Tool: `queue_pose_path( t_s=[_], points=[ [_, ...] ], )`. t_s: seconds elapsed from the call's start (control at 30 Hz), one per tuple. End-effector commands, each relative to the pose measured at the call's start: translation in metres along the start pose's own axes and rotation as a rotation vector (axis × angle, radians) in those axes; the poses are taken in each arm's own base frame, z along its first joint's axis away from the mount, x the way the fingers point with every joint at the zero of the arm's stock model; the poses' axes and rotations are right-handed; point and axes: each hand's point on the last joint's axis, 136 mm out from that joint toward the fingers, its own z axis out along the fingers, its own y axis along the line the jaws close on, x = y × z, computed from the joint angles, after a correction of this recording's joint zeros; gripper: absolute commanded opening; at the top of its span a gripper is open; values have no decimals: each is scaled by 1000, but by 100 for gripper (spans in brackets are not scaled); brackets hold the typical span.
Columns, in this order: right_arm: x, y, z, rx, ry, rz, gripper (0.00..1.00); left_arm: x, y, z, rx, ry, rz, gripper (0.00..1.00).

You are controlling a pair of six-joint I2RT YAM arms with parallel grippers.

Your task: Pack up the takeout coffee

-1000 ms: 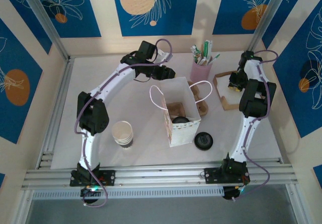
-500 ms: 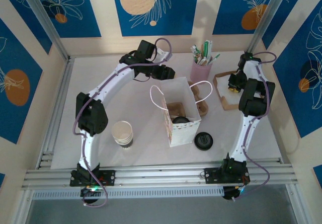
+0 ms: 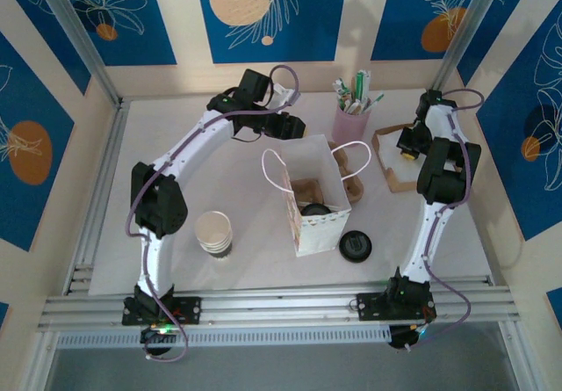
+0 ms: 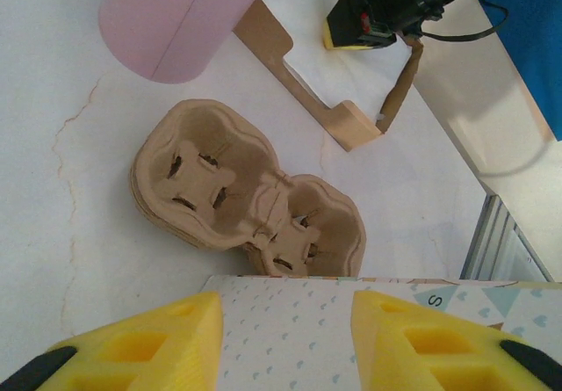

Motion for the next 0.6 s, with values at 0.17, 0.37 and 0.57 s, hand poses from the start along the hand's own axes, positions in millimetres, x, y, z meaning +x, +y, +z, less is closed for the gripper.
queue_pose_path(
  t_s=[0.17,0.37,0.57],
  points=[
    [-11,2,-48,-15,-127,16,0,-8,-20,-21,12,-47,48,43],
    [-12,2,-70,4,-189,19,0,-13,-25,-28,9,-70,59,45],
    [-13,6,-87,2,-241,15,0,-14,-28,-34,4,-88,63,48]
  ],
)
